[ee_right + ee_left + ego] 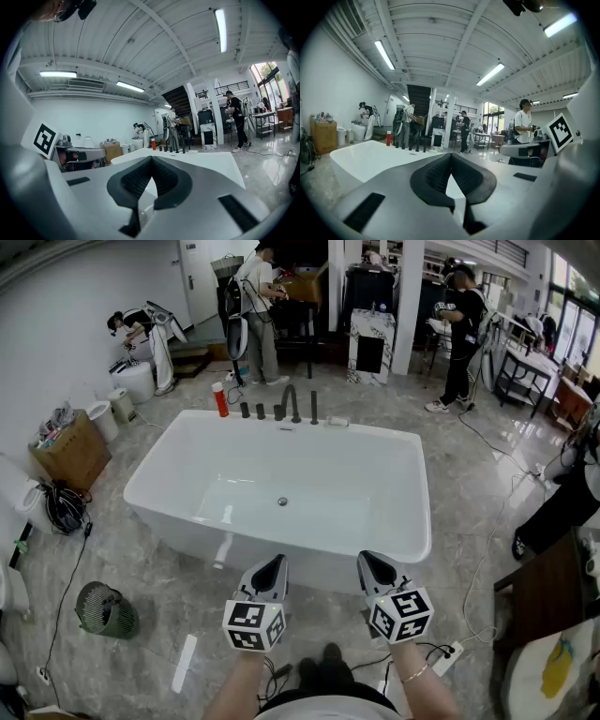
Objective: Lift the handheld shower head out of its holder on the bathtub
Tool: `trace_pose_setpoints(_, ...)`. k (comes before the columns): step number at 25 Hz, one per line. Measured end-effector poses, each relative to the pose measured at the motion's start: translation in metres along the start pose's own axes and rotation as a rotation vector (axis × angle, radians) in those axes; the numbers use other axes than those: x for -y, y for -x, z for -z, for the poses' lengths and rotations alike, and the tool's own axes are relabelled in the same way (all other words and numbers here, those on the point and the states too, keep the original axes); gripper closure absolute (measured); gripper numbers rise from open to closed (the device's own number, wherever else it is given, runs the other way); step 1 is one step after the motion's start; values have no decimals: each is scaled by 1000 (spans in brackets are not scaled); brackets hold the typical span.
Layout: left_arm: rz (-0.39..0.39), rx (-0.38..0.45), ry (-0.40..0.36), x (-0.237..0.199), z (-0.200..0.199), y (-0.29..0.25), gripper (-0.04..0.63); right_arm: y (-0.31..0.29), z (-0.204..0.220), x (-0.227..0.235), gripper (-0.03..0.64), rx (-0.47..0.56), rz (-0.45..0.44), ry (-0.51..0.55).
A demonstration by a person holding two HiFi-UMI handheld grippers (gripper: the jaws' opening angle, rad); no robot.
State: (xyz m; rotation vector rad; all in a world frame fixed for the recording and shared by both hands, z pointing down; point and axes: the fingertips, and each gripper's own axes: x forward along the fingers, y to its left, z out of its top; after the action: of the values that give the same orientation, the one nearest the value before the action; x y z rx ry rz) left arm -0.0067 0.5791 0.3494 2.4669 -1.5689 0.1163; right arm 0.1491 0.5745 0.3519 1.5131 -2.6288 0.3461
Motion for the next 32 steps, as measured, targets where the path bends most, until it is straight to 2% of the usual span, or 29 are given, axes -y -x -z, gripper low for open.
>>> trace_pose_setpoints(12,-5,2,-9,-12,-10,-2,576,-9,-1,-3,611,-11,-21,-28)
trace_pose_setpoints(22,3,-19,-15,-25,-2,-4,575,-19,4,1,611,-12,10,-34)
trace_pose_setpoints(27,-8,-22,-14,-50,-2,-23,575,-49,4,6,611,-16,10,-36)
trace_pose_setpoints(32,-20,-30,-10,-90,-5,-63,576,-106,-1,18,611,-23,2,-33)
